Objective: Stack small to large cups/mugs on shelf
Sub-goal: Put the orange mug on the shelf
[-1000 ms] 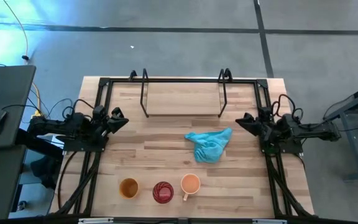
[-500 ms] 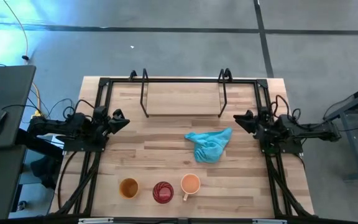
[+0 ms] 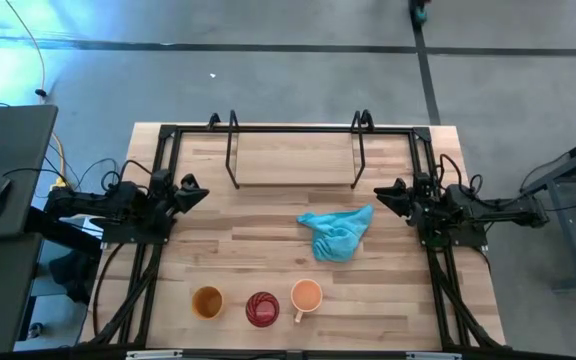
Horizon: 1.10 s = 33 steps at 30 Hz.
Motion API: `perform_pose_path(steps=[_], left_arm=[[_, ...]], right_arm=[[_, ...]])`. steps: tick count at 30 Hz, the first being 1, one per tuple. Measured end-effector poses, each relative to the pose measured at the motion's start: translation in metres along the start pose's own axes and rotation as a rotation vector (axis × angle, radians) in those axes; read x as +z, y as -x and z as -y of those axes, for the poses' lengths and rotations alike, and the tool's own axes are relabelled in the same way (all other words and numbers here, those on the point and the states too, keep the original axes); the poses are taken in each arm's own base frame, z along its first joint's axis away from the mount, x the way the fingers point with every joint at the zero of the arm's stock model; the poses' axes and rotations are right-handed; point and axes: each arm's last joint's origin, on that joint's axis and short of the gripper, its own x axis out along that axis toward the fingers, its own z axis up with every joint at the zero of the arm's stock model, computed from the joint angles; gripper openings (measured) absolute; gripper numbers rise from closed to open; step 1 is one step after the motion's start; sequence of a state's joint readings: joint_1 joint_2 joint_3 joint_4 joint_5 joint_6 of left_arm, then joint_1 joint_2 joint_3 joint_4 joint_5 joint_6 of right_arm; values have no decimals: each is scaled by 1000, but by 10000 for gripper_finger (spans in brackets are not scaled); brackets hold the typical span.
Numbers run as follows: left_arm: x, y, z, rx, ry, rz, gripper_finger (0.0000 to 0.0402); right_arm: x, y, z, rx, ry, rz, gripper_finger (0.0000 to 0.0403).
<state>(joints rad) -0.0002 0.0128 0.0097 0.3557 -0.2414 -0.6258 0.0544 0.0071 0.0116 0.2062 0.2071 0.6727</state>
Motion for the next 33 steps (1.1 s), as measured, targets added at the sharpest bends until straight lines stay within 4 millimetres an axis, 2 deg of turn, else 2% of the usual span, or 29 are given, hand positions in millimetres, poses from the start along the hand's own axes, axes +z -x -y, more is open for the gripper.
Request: perform_pose_path(steps=[8,15,20,27,33], left_arm=[[-1,0,2,-53,135,-41,12],[3,1,8,-180,152,-50,12],[2,1,7,-162,150,-54,12],[-5,0,-2,-15,89,-77,12],[-6,0,-3,12,133,-74,12]], right_arm=[[-1,0,1,-7,-58,-10,177],[-2,0,1,-12,-56,-15,177],[-2,0,2,-16,-55,-20,177],[-2,0,2,-16,-54,-19,177],[1,0,-1,6,-96,7,177]])
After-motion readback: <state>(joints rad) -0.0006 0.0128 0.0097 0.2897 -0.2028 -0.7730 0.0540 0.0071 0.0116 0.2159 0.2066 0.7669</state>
